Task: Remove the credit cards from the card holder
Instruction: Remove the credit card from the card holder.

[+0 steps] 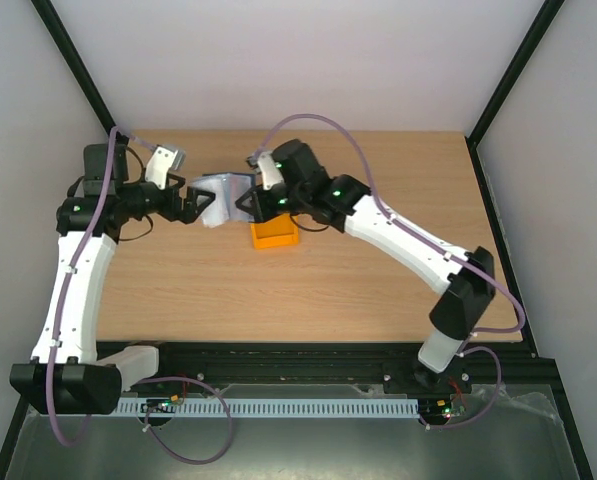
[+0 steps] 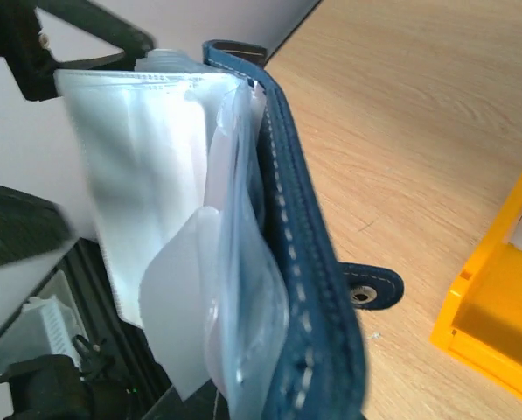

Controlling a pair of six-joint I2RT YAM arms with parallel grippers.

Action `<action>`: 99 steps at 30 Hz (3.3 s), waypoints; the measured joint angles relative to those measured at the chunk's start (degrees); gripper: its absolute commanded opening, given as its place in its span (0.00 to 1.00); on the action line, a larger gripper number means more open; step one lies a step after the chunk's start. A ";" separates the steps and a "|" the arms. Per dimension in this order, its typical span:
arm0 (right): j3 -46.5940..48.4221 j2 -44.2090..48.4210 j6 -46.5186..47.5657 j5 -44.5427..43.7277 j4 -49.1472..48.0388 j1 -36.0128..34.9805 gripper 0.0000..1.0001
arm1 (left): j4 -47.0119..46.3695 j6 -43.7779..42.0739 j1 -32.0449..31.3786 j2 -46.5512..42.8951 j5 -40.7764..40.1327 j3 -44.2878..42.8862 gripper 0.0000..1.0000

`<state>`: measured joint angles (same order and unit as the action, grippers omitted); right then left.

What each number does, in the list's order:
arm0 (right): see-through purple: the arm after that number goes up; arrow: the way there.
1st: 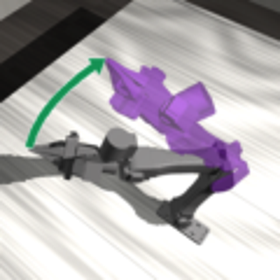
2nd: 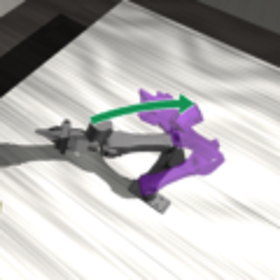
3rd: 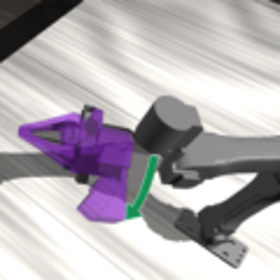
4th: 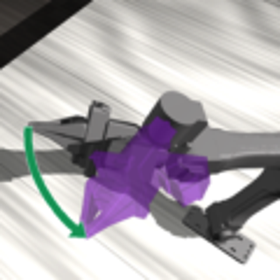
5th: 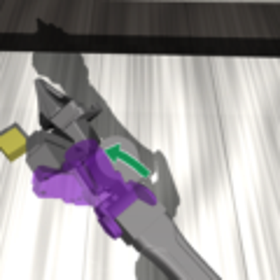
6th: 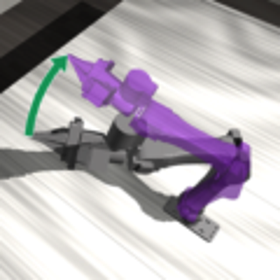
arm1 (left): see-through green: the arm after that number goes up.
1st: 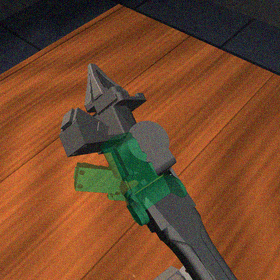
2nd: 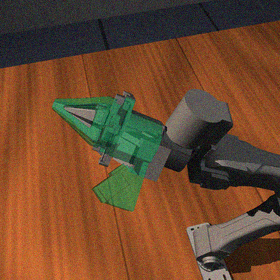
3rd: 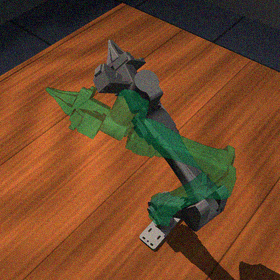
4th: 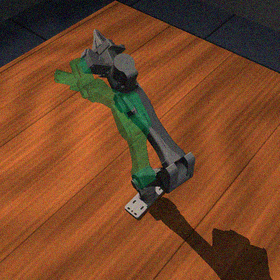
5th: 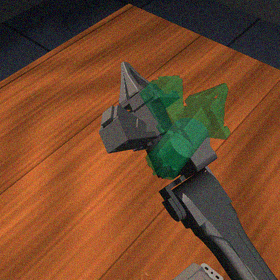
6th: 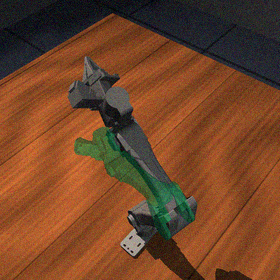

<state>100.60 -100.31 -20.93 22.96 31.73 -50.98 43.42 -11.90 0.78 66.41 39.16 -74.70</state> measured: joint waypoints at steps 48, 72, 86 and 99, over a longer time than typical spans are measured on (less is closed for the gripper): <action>-16.98 16.11 6.49 32.04 -21.40 8.98 0.02 | 17.88 -17.46 5.60 -0.37 24.98 -8.79 0.83; -17.31 15.72 10.27 41.46 -23.47 7.91 0.02 | 28.17 -30.23 4.48 -0.35 33.00 -7.87 0.47; -17.90 15.74 12.31 44.87 -23.47 9.11 0.02 | 28.46 -30.16 3.43 -0.39 37.99 -7.43 0.74; -16.87 16.70 16.46 48.52 -21.11 10.91 0.02 | 23.10 -24.90 2.91 0.39 38.51 -10.23 0.96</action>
<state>83.72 -83.61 -4.47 71.48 10.61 -40.07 66.52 -36.80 3.68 66.81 77.67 -84.93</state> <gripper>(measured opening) 0.057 0.956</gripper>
